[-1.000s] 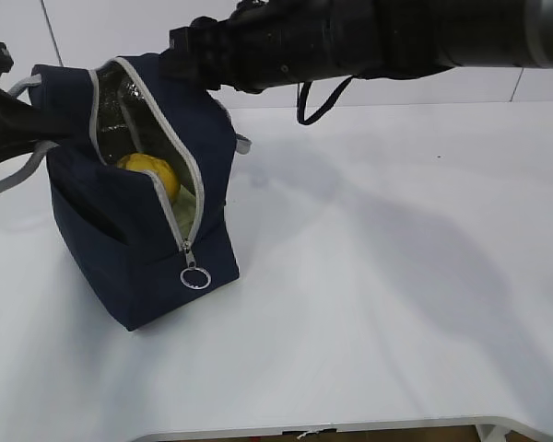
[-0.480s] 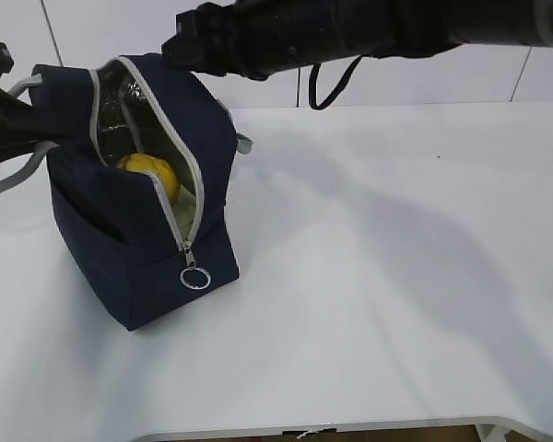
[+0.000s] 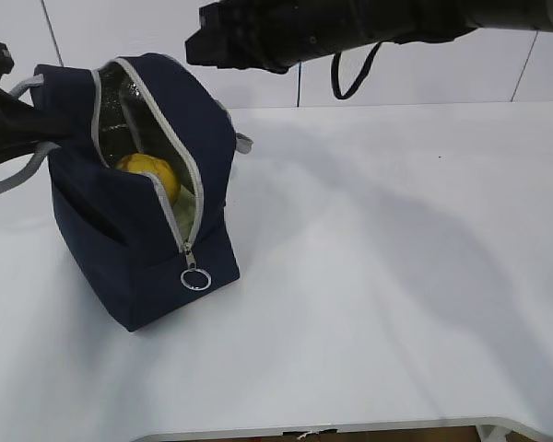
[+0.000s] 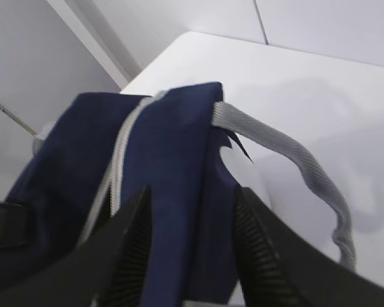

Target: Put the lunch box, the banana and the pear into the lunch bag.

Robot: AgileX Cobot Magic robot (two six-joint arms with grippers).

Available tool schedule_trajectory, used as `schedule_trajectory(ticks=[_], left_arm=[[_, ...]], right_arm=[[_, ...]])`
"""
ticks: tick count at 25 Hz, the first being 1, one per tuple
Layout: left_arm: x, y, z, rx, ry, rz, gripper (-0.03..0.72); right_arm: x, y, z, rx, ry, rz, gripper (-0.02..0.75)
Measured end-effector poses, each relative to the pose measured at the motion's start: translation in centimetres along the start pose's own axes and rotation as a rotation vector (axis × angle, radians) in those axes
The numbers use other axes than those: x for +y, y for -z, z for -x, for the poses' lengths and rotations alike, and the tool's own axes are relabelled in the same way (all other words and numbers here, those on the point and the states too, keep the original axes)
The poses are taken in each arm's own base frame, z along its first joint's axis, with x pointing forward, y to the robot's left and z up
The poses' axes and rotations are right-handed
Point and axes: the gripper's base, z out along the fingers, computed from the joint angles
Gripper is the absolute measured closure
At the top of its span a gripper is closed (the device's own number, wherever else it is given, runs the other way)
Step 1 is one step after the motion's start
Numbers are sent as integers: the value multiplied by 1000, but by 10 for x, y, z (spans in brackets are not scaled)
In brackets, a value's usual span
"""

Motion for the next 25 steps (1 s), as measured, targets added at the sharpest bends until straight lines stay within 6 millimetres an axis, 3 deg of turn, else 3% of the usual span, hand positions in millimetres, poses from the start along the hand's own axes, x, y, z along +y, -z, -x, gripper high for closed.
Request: schedule_trajectory(ticks=[4, 10, 21, 25], left_arm=[[0, 0, 0, 2, 0, -1, 701], [0, 0, 0, 4, 0, -3, 701], [-1, 0, -1, 10, 0, -7, 701], [-1, 0, -1, 10, 0, -7, 701]], right_arm=[[-9, 5, -2, 32, -27, -7, 386], [-4, 5, 1, 87, -27, 66, 386], [-10, -14, 17, 224, -12, 106, 385], [-11, -18, 11, 265, -26, 123, 385]])
